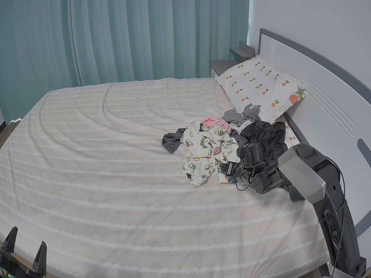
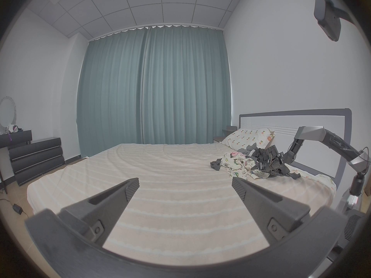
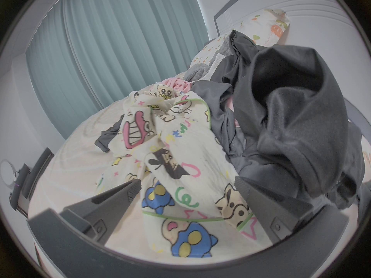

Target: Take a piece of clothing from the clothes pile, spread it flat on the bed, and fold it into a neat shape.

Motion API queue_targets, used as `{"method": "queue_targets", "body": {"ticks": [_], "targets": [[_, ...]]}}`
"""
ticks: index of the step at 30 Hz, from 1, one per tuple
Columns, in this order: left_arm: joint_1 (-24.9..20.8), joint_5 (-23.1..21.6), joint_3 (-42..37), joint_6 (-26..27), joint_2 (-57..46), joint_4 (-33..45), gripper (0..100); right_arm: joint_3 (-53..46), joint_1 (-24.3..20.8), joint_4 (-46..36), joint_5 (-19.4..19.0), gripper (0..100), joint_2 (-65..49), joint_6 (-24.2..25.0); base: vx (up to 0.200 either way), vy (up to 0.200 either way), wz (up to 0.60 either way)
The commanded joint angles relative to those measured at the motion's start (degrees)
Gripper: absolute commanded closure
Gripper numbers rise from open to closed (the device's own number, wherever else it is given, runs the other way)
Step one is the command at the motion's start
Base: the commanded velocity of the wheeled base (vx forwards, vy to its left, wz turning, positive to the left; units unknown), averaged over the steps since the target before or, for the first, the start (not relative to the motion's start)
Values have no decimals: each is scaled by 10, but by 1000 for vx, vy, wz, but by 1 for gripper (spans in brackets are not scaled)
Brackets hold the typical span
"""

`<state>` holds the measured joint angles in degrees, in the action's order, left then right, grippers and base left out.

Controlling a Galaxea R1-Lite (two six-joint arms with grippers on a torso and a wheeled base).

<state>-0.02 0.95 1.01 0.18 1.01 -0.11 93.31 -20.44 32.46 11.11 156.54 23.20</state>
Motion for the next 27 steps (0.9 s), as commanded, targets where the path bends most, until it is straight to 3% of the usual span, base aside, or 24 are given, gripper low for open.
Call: {"method": "queue_targets", "body": {"ticks": [1, 10, 11, 20, 27], "targets": [[0, 0, -10, 0, -10, -1, 0, 12, -3, 0, 6, 0, 16, -5, 0, 0, 0], [0, 0, -10, 0, -10, -1, 0, 28, -31, -13, 19, 0, 32, -11, 0, 0, 0], [0, 0, -10, 0, -10, 0, 0, 32, -31, -14, 20, 100, 33, -11, 0, 0, 0], [0, 0, -10, 0, -10, 0, 0, 24, -24, -22, 34, 100, 31, -11, 0, 0, 0], [0, 0, -10, 0, -10, 0, 0, -52, -30, -5, 24, 100, -24, 6, 0, 0, 0]]}}
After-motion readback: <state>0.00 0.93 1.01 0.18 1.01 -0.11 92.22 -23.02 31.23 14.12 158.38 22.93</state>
